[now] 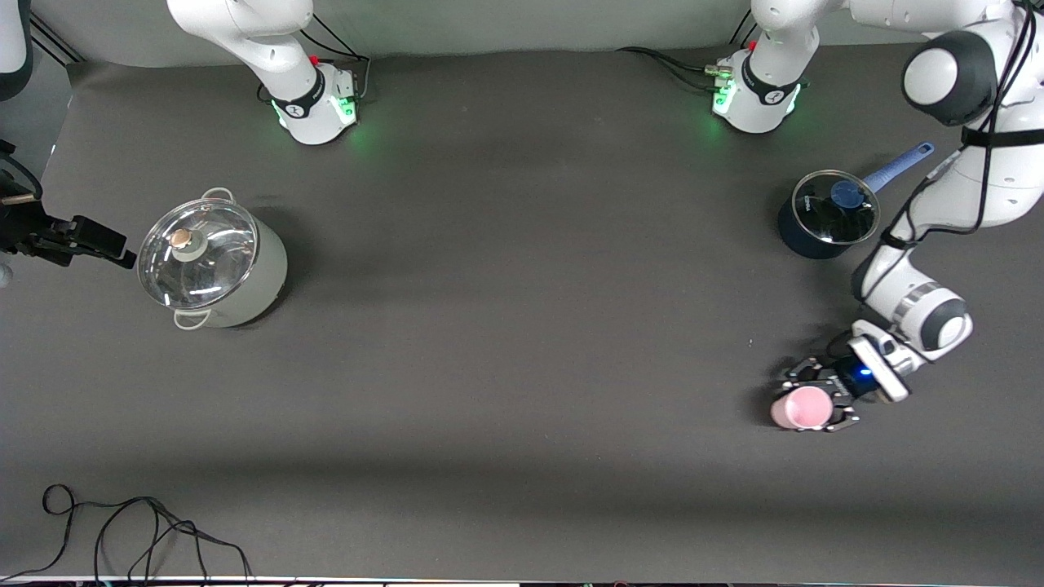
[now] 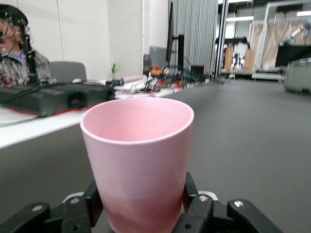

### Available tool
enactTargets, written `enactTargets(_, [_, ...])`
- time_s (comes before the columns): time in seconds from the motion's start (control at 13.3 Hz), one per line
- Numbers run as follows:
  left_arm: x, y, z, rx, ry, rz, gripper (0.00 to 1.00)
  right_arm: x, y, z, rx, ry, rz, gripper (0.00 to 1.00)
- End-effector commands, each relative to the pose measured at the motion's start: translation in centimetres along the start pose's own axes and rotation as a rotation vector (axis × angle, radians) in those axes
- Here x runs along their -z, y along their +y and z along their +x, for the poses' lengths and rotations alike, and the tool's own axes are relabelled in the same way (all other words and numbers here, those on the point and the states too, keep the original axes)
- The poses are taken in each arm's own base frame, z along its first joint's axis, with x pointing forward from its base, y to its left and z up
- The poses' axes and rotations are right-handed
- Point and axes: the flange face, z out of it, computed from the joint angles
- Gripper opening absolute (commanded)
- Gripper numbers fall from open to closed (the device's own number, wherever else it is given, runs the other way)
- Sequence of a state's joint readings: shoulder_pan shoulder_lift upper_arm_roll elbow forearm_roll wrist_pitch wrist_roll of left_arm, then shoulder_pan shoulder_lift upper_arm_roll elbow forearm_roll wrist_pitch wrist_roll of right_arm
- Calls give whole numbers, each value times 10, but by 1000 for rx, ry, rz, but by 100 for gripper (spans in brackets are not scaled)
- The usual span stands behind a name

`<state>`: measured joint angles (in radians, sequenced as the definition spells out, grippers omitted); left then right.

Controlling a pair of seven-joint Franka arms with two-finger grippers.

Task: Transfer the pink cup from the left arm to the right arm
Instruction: 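Lift the pink cup and carry it toward the right gripper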

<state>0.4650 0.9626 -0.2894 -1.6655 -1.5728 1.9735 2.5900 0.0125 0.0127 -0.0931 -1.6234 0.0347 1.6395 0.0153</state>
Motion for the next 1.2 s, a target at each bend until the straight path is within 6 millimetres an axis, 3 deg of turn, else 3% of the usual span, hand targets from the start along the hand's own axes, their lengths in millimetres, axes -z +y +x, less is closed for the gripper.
enactTargets(0.0, [-60, 55, 58, 35, 3, -3, 20, 4, -2, 0, -9, -2, -3, 100])
enactTargets(0.22, [-153, 117, 115, 112, -43, 53, 14, 4, -2, 0, -8, -3, -3, 100])
enactTargets(0.37, [-191, 156, 149, 147, -80, 57, 14, 5, 2, 0, -11, 0, -3, 100])
enactTargets(0.67, [-231, 224, 215, 176, -97, -2, 14, 2, -1, 0, -9, -17, -4, 100])
enactTargets(0.9, [-247, 270, 242, 168, -99, -74, 11, 0, -8, 1, -13, -19, -2, 100])
enactTargets(1.12, [-266, 327, 286, 149, -133, -133, 10, 2, -17, -2, -180, -36, 88, 100])
